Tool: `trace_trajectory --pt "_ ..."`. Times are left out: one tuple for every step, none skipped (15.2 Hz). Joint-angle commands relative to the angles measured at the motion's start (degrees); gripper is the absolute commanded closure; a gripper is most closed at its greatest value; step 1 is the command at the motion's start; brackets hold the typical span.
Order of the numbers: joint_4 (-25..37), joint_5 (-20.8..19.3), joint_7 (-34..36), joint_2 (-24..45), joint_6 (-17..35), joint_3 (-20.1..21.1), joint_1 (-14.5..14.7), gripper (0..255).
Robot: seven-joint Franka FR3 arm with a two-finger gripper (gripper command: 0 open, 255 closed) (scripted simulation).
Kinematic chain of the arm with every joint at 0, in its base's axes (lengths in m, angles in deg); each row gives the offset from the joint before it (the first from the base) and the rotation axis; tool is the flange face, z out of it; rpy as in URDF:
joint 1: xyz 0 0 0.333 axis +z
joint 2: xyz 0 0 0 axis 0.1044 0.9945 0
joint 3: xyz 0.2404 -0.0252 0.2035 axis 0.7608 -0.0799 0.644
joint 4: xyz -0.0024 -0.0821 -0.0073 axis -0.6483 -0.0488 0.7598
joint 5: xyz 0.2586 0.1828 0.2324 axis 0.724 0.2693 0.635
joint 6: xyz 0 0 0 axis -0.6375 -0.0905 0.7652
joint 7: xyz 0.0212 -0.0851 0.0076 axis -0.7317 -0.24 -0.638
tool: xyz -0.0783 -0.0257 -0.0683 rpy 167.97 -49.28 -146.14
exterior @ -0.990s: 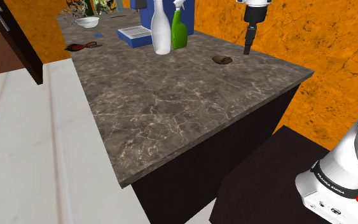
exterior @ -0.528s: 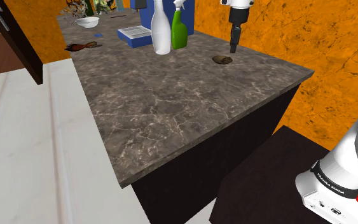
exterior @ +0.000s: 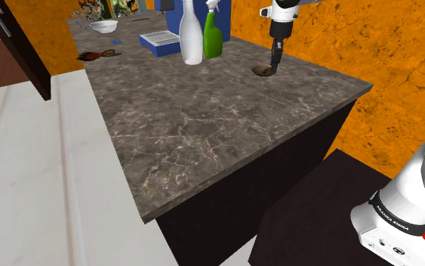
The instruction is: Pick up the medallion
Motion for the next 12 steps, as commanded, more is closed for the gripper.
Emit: trace_trajectory --pt "-0.1 0.02 -0.03 0.05 0.17 -0.01 -0.01 255" --pt "-0.09 0.02 -0.02 0.07 0.18 -0.01 -0.01 255" --pt "-0.08 0.02 -0.01 0.07 0.17 0.0 0.0 255" --pt "-0.07 0.02 -0.03 0.06 0.15 -0.01 -0.01 255" --pt "-0.07 0.02 -0.03 0.07 0.16 -0.01 -0.01 255" --pt "-0.05 0.02 -0.03 0.09 0.16 -0.01 -0.01 255" --pt "-0.05 0.03 -0.02 0.09 0.15 -0.01 -0.01 255" --pt "-0.04 0.03 -0.01 0.09 0.15 0.0 0.0 255" --pt "-0.14 0.01 0.0 0.02 0.18 0.0 0.01 255" --pt "0.51 -0.02 0.02 -0.09 -0.57 0.01 0.02 255" --pt "1.17 -0.04 0.03 -0.18 -1.33 0.01 0.02 255" --pt "1.87 -0.05 0.04 -0.25 -2.09 0.02 0.03 255"
